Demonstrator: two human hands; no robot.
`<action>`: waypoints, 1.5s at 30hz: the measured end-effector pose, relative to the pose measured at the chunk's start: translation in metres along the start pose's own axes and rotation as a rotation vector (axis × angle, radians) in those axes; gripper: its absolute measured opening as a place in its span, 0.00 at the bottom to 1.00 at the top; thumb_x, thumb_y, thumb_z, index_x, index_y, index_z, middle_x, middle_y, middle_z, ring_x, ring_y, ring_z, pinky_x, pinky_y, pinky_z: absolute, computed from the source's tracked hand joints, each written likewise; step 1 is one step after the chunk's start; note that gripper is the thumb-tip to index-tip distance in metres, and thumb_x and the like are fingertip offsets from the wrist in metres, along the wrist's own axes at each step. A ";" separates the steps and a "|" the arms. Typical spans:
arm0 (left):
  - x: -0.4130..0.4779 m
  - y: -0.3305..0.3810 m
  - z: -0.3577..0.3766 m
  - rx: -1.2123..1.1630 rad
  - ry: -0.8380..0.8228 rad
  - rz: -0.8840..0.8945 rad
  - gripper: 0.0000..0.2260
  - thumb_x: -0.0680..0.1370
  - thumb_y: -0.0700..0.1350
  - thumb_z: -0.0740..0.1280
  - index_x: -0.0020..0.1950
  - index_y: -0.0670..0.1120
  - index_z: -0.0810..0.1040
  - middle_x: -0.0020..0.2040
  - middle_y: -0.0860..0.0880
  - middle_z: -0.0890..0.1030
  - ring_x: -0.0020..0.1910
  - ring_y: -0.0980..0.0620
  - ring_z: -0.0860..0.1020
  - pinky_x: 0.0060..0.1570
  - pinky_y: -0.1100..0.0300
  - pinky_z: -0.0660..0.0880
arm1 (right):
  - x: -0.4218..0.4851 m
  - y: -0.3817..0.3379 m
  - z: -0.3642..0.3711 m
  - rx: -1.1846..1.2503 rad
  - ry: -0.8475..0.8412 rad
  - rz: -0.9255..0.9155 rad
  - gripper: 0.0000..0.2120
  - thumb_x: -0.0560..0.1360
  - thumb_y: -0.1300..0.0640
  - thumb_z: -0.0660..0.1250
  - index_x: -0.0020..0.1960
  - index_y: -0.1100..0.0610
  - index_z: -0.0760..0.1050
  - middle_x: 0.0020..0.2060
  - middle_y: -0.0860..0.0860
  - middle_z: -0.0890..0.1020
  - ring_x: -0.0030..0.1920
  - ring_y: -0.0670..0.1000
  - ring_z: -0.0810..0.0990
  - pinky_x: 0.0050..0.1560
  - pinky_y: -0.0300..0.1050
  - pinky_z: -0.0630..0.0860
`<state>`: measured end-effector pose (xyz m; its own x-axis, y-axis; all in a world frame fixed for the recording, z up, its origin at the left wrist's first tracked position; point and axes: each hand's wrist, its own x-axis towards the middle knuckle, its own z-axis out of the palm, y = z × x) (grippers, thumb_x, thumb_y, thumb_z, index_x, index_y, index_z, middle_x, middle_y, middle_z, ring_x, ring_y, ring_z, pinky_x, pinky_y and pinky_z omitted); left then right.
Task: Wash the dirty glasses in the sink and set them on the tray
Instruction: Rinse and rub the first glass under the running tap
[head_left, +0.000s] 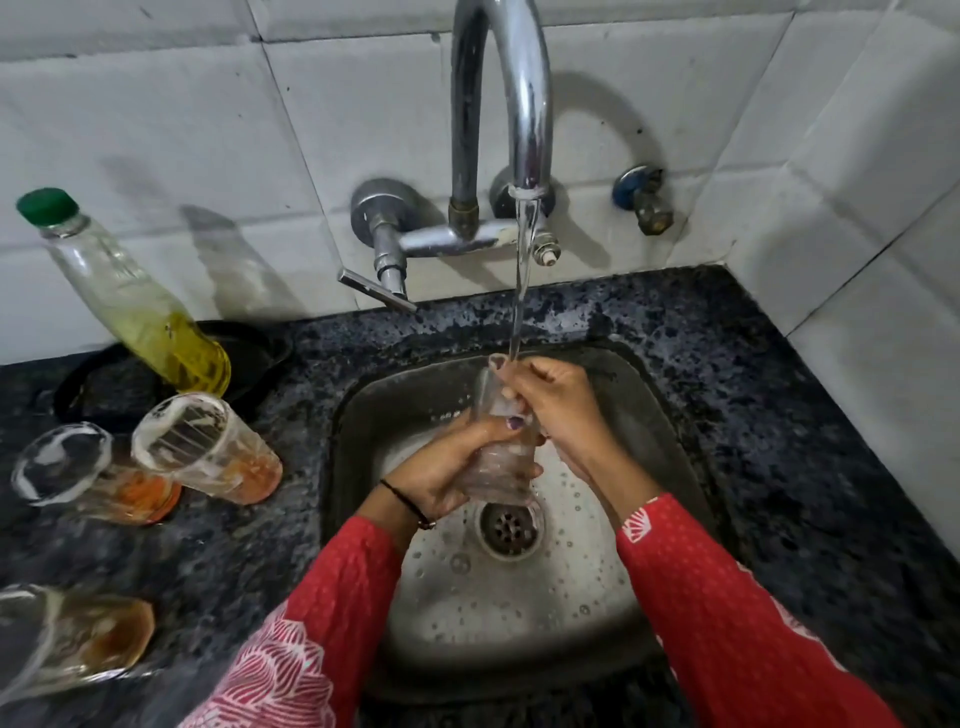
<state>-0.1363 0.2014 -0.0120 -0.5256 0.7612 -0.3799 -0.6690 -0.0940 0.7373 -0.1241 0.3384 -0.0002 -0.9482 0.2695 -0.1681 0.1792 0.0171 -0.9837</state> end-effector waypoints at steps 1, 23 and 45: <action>0.004 -0.002 0.002 0.252 0.124 0.080 0.19 0.71 0.37 0.71 0.60 0.47 0.71 0.49 0.45 0.80 0.44 0.45 0.81 0.47 0.49 0.79 | 0.003 0.000 0.002 -0.193 -0.014 0.002 0.12 0.76 0.56 0.67 0.35 0.58 0.77 0.27 0.50 0.77 0.27 0.45 0.73 0.31 0.37 0.70; 0.003 -0.003 -0.007 0.069 0.130 0.085 0.19 0.72 0.41 0.68 0.62 0.46 0.71 0.48 0.46 0.80 0.39 0.48 0.81 0.35 0.55 0.80 | -0.002 0.000 0.008 -0.020 0.005 0.005 0.13 0.76 0.57 0.66 0.33 0.56 0.76 0.29 0.51 0.78 0.28 0.45 0.76 0.33 0.38 0.74; 0.003 0.000 -0.021 0.175 0.079 0.035 0.21 0.72 0.41 0.68 0.65 0.47 0.72 0.57 0.44 0.80 0.50 0.47 0.80 0.42 0.52 0.80 | -0.011 0.013 0.008 0.238 0.004 0.130 0.12 0.76 0.58 0.66 0.34 0.58 0.76 0.29 0.53 0.76 0.32 0.47 0.75 0.39 0.40 0.71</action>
<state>-0.1487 0.1906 -0.0246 -0.5914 0.7058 -0.3899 -0.5513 -0.0011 0.8343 -0.1129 0.3280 -0.0117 -0.9201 0.2582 -0.2944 0.2327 -0.2443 -0.9414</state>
